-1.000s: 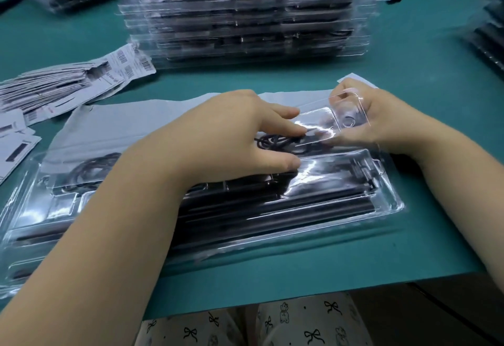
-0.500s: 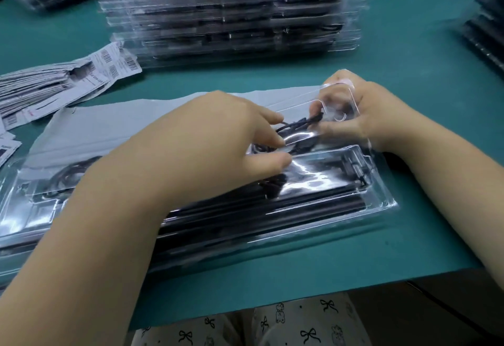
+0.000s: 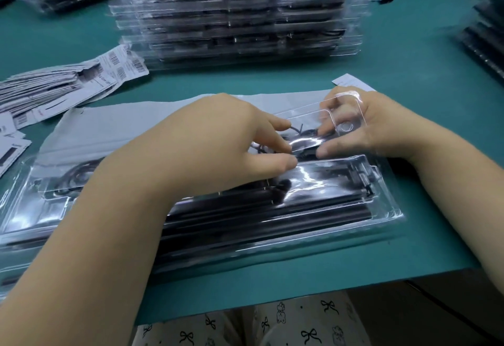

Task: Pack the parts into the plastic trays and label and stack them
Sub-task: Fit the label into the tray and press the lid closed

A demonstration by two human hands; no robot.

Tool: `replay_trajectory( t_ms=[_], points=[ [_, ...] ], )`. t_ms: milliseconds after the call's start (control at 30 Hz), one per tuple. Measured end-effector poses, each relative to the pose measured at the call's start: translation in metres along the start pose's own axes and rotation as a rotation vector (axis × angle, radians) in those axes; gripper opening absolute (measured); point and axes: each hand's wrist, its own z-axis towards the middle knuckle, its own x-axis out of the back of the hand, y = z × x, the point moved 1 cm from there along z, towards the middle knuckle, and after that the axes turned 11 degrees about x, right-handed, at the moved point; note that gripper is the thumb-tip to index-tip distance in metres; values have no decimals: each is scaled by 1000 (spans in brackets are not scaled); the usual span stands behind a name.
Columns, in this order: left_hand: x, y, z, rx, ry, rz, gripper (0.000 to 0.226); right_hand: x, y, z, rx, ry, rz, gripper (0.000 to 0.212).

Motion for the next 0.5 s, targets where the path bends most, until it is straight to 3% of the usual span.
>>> replay_trajectory(
  t_ms=[167,333,400,500],
  points=[
    [-5,2,5,-79,200,-3,32,-6,0,3,4,166,8,68],
    [-13,-5,6,-56,77,-73,40,-7,-1,4,14,153,-36,60],
    [-16,-5,7,-33,21,-31,44,-8,1,6,-12,159,-9,36],
    [-18,-5,5,10,-43,31,56,6,7,5,-14,-8,-51,26]
  ],
)
